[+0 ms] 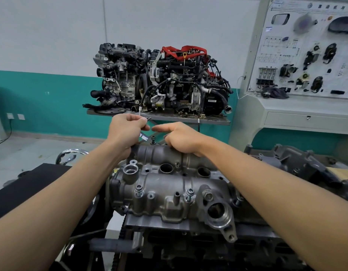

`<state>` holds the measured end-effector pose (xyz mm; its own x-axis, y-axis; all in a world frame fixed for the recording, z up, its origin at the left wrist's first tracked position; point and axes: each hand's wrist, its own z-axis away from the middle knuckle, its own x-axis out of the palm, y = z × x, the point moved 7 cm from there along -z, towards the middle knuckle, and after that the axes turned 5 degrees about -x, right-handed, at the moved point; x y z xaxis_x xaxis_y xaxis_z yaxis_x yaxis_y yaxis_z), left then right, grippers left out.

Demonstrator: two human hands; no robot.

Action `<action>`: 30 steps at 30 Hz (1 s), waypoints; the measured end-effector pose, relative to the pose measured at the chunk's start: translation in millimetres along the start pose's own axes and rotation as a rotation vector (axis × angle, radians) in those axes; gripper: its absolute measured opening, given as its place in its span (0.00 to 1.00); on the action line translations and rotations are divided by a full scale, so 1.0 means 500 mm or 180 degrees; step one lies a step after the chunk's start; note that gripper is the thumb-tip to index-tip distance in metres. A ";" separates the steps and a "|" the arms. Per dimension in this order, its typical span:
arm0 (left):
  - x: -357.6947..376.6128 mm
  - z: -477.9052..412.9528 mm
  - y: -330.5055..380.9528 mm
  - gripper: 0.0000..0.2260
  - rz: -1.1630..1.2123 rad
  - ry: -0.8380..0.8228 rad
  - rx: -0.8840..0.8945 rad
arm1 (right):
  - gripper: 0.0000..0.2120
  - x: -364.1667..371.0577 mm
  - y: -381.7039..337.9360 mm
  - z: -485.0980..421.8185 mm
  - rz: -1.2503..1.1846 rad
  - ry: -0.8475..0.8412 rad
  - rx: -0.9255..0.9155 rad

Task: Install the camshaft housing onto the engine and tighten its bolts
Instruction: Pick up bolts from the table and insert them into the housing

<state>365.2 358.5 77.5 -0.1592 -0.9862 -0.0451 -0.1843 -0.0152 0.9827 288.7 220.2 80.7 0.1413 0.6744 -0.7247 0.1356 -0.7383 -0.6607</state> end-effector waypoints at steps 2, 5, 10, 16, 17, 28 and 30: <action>0.000 0.002 0.001 0.07 -0.0038 0.0023 0.0030 | 0.22 -0.006 -0.004 0.001 0.0016 0.0154 0.0031; -0.001 0.004 0.002 0.07 -0.0094 0.0033 0.0074 | 0.11 -0.032 0.001 0.008 -0.0107 0.0693 0.0149; 0.002 0.011 0.007 0.07 -0.0222 -0.0004 0.0168 | 0.18 -0.001 -0.009 0.007 0.0048 0.0008 0.0124; 0.018 0.019 0.029 0.06 -0.0468 -0.0223 0.0202 | 0.04 -0.057 0.014 0.020 -0.0735 0.1036 0.0202; 0.031 0.023 0.039 0.07 -0.0579 -0.0335 0.0263 | 0.07 -0.058 0.015 0.021 -0.0892 0.1023 0.0154; 0.158 0.052 0.106 0.12 -0.0040 -0.1305 -0.0092 | 0.15 -0.114 0.025 0.041 -0.2629 0.1659 0.0149; 0.155 0.050 0.109 0.08 0.0440 -0.1258 -0.0299 | 0.13 -0.130 0.032 0.049 -0.3103 0.1868 0.0302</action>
<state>318.7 285.5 123.0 -0.5389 -0.8414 0.0408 -0.0489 0.0796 0.9956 257.6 164.6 112.4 0.4563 0.8406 0.2917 0.3678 0.1204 -0.9221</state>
